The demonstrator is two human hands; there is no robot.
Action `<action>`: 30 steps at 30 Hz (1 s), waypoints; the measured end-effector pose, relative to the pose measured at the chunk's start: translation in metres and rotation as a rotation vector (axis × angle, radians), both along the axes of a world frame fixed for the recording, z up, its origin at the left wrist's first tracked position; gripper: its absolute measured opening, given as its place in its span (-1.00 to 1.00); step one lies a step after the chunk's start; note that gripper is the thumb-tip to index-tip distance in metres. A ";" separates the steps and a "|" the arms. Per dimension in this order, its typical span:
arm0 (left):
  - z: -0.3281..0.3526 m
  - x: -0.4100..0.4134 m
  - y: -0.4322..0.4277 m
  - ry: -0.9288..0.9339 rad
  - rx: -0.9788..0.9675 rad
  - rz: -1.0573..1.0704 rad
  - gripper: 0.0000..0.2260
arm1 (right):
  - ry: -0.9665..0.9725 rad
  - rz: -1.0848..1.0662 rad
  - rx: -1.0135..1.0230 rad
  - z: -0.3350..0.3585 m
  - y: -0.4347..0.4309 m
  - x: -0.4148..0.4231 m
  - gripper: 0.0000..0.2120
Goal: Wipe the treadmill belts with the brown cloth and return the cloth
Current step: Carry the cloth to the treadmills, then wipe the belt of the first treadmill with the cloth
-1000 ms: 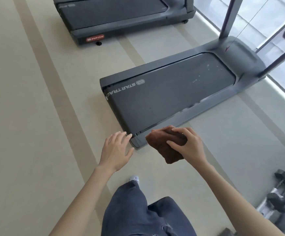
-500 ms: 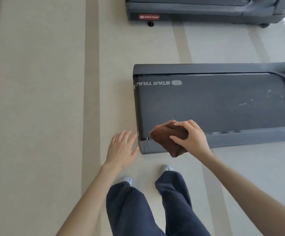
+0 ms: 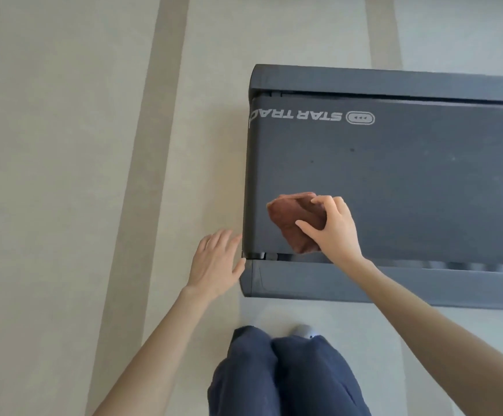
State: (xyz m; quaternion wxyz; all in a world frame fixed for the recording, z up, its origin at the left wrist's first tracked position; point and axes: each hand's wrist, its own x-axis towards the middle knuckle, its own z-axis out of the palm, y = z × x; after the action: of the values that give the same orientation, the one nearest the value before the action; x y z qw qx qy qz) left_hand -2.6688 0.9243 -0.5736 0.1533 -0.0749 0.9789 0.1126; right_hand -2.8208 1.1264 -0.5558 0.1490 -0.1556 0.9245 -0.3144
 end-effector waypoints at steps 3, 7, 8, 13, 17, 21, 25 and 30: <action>-0.083 -0.013 0.009 0.023 -0.002 0.023 -0.53 | 0.041 0.033 0.033 -0.091 -0.003 -0.004 -0.58; -0.173 -0.026 0.025 0.035 0.033 0.032 -0.48 | 0.152 0.270 0.279 -0.195 -0.003 0.008 -0.44; -0.192 -0.027 0.028 0.034 0.045 0.046 -0.46 | 0.265 0.353 0.344 -0.214 -0.002 0.011 -0.41; -0.249 -0.018 0.050 0.117 0.144 0.178 -0.38 | 0.683 0.604 0.257 -0.265 -0.011 -0.018 -0.59; -0.265 -0.026 0.057 0.195 0.096 0.238 -0.36 | 0.750 0.633 0.062 -0.280 -0.021 -0.038 -0.72; -0.266 -0.038 0.057 0.189 0.025 0.221 -0.32 | 0.685 0.423 0.058 -0.274 -0.051 -0.070 -0.72; -0.262 -0.039 0.058 0.202 0.044 0.218 -0.34 | 0.634 0.400 0.119 -0.256 -0.068 -0.086 -0.70; -0.263 -0.036 0.058 0.256 0.110 0.236 -0.39 | 0.711 0.447 0.115 -0.274 0.009 -0.013 -0.65</action>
State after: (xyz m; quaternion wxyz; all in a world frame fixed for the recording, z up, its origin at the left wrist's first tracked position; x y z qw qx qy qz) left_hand -2.7048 0.9819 -0.8370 0.0169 -0.1658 0.9672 0.1918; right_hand -2.8337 1.1349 -0.8297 -0.1063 -0.4427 0.8778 -0.1491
